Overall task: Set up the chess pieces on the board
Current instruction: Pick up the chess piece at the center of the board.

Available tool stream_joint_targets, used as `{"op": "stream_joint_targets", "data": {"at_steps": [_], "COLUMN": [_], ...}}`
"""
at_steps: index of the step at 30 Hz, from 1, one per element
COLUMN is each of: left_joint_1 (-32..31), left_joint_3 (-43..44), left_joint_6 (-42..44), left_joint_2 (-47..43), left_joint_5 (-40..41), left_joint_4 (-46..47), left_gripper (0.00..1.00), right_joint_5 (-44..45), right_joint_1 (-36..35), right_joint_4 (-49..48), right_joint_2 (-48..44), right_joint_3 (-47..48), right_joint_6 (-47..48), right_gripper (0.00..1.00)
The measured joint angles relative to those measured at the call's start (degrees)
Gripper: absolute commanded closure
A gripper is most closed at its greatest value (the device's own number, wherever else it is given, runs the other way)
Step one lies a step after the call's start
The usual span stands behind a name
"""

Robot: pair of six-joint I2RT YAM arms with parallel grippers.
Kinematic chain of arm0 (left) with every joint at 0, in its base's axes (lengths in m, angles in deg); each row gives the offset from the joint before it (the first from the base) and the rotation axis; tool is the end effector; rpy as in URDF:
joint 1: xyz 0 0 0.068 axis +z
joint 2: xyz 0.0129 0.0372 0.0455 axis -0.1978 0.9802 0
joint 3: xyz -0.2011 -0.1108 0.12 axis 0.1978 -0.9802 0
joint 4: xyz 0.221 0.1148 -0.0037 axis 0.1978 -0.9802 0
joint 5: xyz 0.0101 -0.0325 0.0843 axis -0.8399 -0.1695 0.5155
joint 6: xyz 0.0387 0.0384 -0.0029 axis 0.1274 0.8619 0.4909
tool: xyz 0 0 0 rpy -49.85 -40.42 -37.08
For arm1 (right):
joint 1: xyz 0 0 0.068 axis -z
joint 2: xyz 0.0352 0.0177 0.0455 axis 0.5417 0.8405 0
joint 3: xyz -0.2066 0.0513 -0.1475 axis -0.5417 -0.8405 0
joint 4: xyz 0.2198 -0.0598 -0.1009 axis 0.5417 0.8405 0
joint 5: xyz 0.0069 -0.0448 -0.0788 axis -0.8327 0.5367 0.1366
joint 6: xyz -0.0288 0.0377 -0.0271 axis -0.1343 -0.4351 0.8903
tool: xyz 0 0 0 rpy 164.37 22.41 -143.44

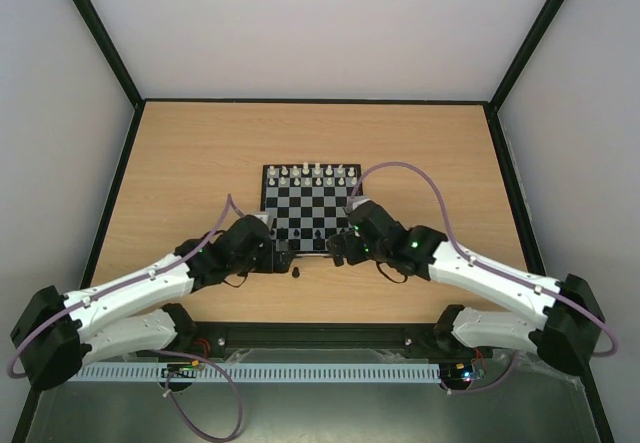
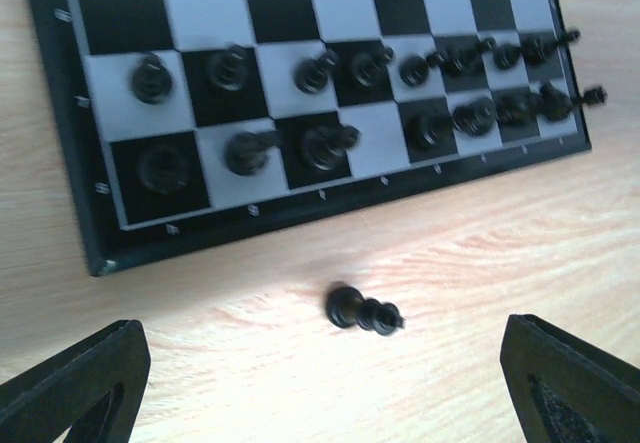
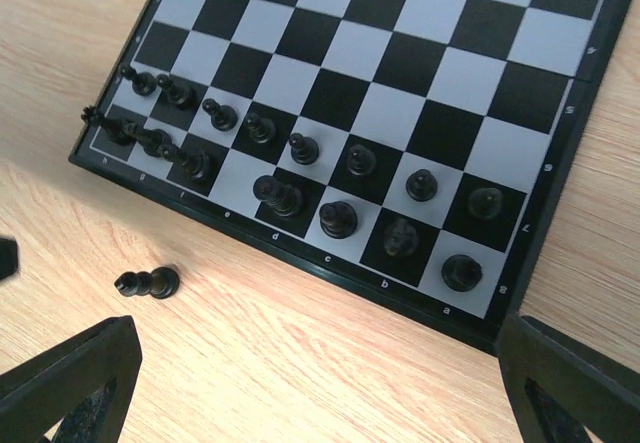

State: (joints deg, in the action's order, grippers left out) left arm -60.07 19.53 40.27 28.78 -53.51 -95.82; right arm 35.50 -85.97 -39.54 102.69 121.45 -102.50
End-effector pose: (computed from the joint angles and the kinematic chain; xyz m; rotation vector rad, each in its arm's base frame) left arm 0.1316 -0.1481 0.2023 0.0861 2.5019 -0.7072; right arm 0.1507 0.1912 0.2466 -0.4113 2.2770 0.5644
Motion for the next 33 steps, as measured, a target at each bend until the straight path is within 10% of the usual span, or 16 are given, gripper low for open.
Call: {"op": "stream_joint_targets", "data": {"at_steps": [11, 33], "left_joint_1": [-10.12, -15.08], "left_joint_3": [4.28, 12.35], "left_joint_6": [-1.38, -2.25], "left_joint_2": [10.99, 24.09], "left_joint_5": [2.08, 8.96], "left_joint_4": [-2.86, -4.22], "left_gripper": [0.03, 0.52], "right_joint_5": [1.53, 1.53], "right_joint_1": [1.25, 1.46], "right_joint_4": [-2.64, -3.78], "right_joint_2": [-7.48, -11.10], "right_joint_3": [-7.43, -9.03], "right_joint_6": [-2.69, -3.15], "right_gripper": [0.01, 0.02]}}
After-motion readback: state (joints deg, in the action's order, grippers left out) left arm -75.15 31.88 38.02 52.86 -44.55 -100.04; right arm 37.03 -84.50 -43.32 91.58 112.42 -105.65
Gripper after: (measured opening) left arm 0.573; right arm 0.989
